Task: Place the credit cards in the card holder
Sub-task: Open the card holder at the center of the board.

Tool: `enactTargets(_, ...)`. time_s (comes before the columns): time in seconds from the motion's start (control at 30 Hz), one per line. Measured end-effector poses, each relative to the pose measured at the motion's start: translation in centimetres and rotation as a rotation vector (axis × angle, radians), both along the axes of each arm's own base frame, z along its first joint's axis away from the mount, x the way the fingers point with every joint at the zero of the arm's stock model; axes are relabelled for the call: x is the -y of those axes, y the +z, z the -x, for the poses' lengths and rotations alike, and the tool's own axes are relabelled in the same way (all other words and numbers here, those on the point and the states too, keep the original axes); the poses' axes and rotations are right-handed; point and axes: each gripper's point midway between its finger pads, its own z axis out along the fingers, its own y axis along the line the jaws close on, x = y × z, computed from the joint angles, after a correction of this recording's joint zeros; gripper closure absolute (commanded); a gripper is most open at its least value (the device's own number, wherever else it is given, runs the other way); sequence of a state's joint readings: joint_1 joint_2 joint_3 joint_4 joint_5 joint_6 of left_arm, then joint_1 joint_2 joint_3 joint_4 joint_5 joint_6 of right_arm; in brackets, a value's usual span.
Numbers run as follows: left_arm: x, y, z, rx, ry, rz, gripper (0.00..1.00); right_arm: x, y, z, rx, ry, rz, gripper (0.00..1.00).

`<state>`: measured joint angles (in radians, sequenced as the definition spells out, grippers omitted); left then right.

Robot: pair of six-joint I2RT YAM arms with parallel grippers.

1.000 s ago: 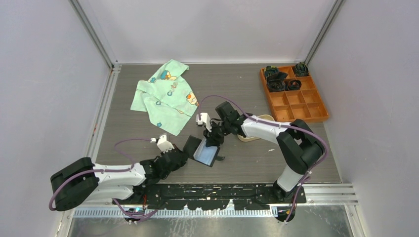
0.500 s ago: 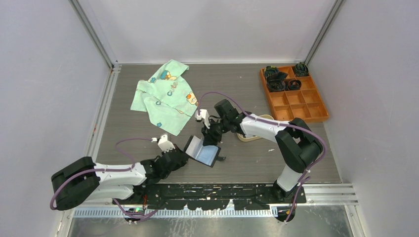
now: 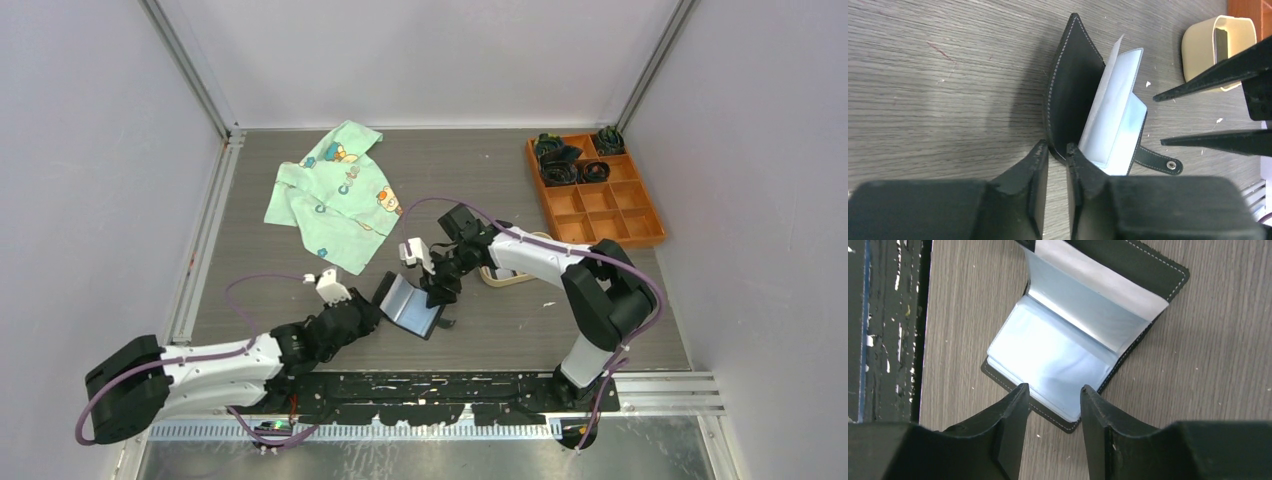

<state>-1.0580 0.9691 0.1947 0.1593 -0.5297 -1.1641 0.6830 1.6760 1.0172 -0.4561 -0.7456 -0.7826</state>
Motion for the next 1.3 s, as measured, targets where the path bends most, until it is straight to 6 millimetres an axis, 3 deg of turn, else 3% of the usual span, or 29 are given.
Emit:
enactTargets(0.33,-1.5,3.3,1.1,0.078,-0.093,-0.048,0.46,1.3,0.0,0.1,0.035,0.057,0.01,0.47)
enactTargets(0.47,-0.9,6.4,1.9,0.168,-0.185,0.03,0.36,1.4,-0.1,0.3,0.038,0.076,0.009,0.45)
enactTargets(0.6,-0.3,7.8,2.7,0.239,-0.267,0.074,0.3,1.6,-0.1,0.6,0.039,0.097,0.009,0.43)
enactTargets(0.8,0.9,6.5,3.5,0.251,-0.388,0.019,0.21,1.8,-0.1,0.8,0.03,0.112,0.001,0.42)
enactTargets(1.07,3.3,2.7,3.8,0.2,-0.578,-0.19,0.15,2.6,0.3,0.2,0.01,0.084,-0.021,0.42)
enactTargets(1.3,4.8,2.6,2.1,0.274,-0.642,-0.307,0.08,3.2,1.4,-0.7,0.017,0.052,-0.058,0.41)
